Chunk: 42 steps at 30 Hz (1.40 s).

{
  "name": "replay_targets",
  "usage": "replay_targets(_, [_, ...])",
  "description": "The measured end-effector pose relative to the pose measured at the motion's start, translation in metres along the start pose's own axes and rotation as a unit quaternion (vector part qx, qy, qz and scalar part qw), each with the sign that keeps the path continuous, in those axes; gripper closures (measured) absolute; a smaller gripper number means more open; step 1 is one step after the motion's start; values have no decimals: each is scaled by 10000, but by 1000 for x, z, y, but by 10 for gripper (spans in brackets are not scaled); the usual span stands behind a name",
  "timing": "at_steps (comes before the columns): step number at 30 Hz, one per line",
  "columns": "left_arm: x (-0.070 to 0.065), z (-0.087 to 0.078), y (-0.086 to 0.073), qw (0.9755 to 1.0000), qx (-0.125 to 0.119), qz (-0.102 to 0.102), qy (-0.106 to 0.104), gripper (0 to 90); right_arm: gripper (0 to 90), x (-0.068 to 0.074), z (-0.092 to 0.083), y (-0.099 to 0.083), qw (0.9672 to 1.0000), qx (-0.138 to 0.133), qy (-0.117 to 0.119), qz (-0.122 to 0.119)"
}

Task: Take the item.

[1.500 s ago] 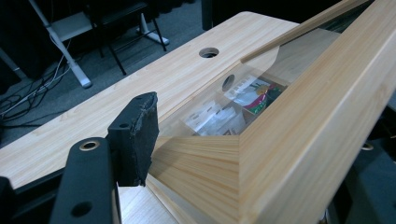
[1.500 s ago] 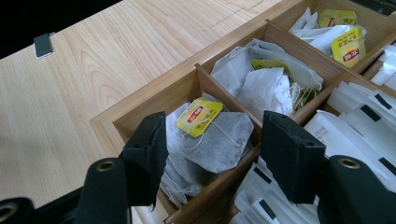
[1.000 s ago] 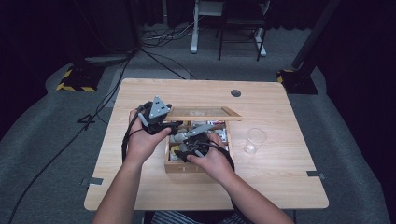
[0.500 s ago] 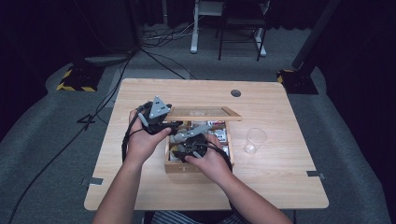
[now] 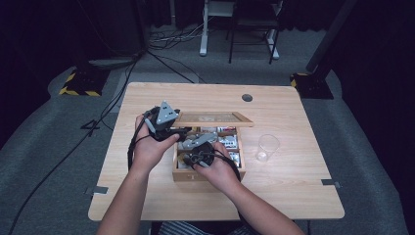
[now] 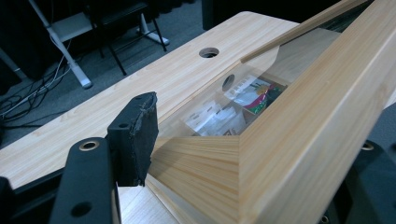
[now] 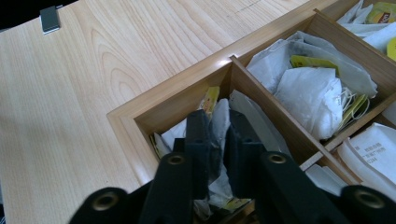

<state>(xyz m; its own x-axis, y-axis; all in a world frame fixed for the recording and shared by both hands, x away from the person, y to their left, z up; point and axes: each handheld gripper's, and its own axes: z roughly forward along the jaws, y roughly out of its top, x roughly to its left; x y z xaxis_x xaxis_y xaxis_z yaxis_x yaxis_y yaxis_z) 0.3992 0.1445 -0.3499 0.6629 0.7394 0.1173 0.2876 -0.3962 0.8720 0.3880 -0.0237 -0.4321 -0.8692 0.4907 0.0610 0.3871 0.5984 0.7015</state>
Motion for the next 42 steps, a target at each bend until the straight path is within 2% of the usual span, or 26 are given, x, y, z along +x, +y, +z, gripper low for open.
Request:
replay_targets(17, [0,0,0,10000,-2,-7,-3,355,844,1,-22,7,9990,-443,-70,-3])
replay_targets(29, [0,0,0,10000,-4,-4,-7,353,845,-2,-37,7,9981,-590,-165,24])
replay_targets(42, [0,0,0,10000,1,-8,-5,353,845,-12,-74,2,9956,-824,-426,107])
